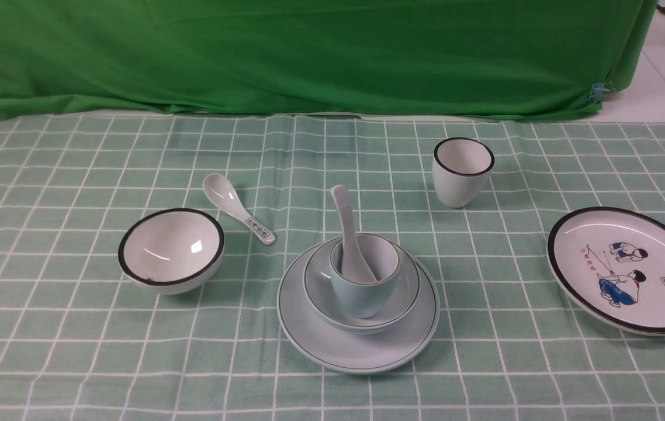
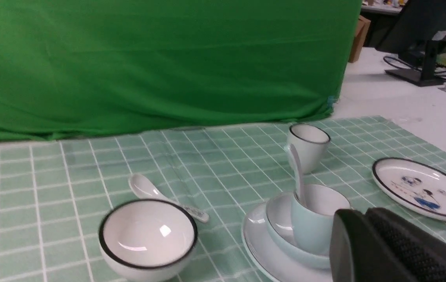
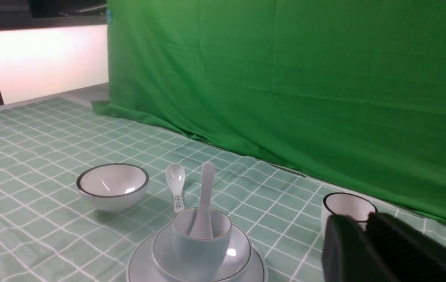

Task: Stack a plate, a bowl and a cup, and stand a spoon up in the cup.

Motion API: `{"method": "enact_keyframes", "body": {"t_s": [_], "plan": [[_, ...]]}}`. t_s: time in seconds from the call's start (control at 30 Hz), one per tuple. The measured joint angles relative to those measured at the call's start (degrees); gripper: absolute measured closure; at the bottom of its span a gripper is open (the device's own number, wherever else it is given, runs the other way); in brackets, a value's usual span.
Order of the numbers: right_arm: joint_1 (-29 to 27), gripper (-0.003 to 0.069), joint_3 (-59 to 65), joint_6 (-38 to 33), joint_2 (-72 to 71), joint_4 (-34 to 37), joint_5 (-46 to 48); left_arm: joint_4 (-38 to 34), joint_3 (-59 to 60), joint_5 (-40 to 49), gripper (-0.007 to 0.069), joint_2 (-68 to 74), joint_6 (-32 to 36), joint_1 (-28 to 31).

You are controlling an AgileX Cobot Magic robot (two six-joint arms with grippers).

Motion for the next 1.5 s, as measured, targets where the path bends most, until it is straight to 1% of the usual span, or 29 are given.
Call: {"method": "enact_keyframes", "body": {"t_s": [0.13, 0.17, 0.23, 0.3, 0.37, 0.47, 0.53, 0.67, 1.0, 1.5], "plan": [[0.0, 0.0529, 0.0, 0.0, 0.0, 0.0, 0.0, -4.64, 6.22, -8.13, 0.0613, -1.1, 7.7, 10.95], [0.0, 0.0526, 0.0, 0.0, 0.0, 0.0, 0.0, -6.77, 9.78, -11.17, 0.0613, -1.07, 9.71, 16.24], [0.0, 0.0522, 0.0, 0.0, 0.0, 0.0, 0.0, -8.05, 11.75, -12.34, 0.0613, -1.07, 10.77, 18.98], [0.0, 0.0519, 0.0, 0.0, 0.0, -0.05, 0.0, -10.25, 15.7, -13.5, 0.0613, -1.06, 12.5, 23.74], [0.0, 0.0517, 0.0, 0.0, 0.0, -0.05, 0.0, -11.11, 18.69, -13.81, 0.0612, -1.06, 12.78, 25.85], [0.0, 0.051, 0.0, 0.0, 0.0, -0.05, 0.0, -10.84, 22.63, -13.94, 0.0613, -1.06, 13.24, 26.34], [0.0, 0.0504, 0.0, 0.0, 0.0, -0.05, 0.0, -9.74, 23.79, -13.87, 0.0613, -1.06, 13.29, 25.65], [-0.05, 0.0491, 0.0, 0.0, 0.0, -0.05, 0.0, -8.89, 23.97, -14.13, 0.0613, -1.06, 13.42, 24.75], [-0.05, 0.0468, 0.0, 0.0, -0.06, -0.05, 0.0, -8.07, 23.97, -14.23, 0.0613, -1.06, 13.46, 24.68], [-0.05, 0.0463, 0.0, 0.0, -0.06, -0.05, -0.18, -7.71, 23.97, -14.23, 0.0611, -1.06, 13.46, 24.68]]}}
